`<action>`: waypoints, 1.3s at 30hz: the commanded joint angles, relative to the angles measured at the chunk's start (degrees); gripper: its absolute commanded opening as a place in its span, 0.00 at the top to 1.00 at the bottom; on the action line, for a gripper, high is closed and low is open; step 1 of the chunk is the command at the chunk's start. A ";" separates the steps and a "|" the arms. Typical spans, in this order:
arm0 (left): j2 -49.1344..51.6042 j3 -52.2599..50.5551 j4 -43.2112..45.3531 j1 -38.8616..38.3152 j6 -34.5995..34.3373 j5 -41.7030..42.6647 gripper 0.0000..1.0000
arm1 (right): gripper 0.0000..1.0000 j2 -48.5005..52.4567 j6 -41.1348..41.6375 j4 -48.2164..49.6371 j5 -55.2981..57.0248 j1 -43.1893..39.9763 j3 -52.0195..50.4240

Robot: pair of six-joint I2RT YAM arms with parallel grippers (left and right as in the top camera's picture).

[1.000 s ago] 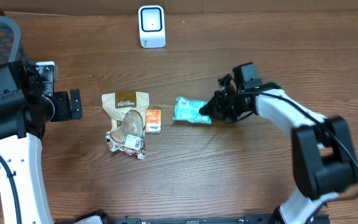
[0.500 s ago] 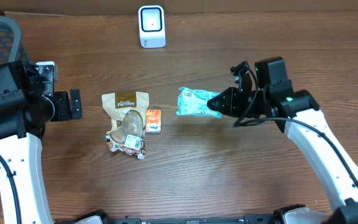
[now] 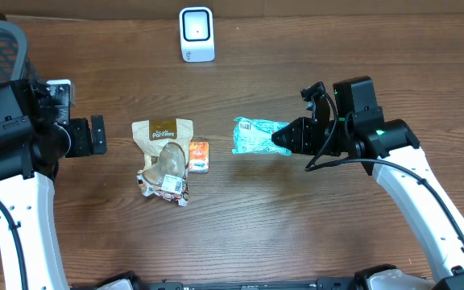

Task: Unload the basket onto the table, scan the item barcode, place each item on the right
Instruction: 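Lift the tissue pack and carry it up to the scanner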

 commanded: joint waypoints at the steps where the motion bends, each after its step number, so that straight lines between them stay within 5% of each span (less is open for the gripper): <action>1: -0.11 0.63 0.02 -0.02 -0.87 -0.20 0.01 | 0.96 -1.38 -0.66 0.22 -0.11 -0.11 0.26; 19: -0.11 0.63 0.02 -0.02 -0.87 -0.20 0.00 | 0.96 -0.55 1.07 -2.64 1.20 -0.07 2.51; 24: -0.11 0.63 0.02 -0.02 -0.87 -0.20 0.01 | 0.96 6.93 -1.62 -16.00 10.69 1.84 18.49; 30: -0.11 0.63 0.02 -0.02 -0.87 -0.20 0.00 | 0.96 22.95 -3.67 -27.69 23.67 5.90 49.86; 35: -0.11 0.63 0.02 -0.02 -0.87 -0.20 0.00 | 0.96 35.67 -4.39 -25.55 42.18 8.35 70.75; 39: -0.11 0.63 0.02 -0.02 -0.87 -0.20 0.00 | 0.96 42.45 -11.78 -13.94 54.77 10.05 73.61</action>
